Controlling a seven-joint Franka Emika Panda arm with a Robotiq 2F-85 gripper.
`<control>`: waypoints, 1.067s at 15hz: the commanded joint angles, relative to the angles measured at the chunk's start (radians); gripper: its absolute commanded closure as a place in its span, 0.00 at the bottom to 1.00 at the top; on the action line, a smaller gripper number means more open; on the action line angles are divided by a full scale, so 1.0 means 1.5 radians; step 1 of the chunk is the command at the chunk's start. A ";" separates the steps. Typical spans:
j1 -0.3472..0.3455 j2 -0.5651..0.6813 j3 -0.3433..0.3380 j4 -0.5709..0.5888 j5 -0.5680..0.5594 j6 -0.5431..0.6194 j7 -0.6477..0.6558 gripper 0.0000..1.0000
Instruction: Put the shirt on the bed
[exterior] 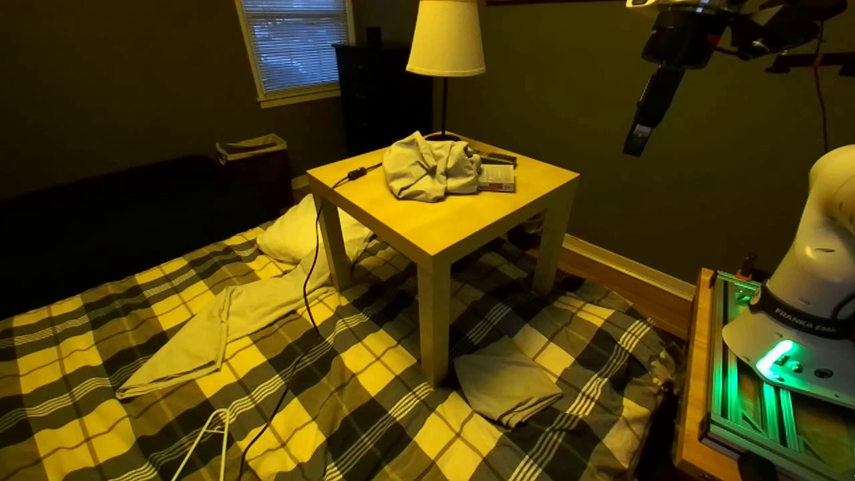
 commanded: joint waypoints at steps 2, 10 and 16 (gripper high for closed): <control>-0.038 0.024 0.005 -0.008 -0.018 0.084 -0.009 0.00; -0.141 0.222 -0.010 0.042 -0.158 0.327 0.009 0.00; -0.207 0.427 -0.010 0.151 -0.288 0.455 0.095 0.00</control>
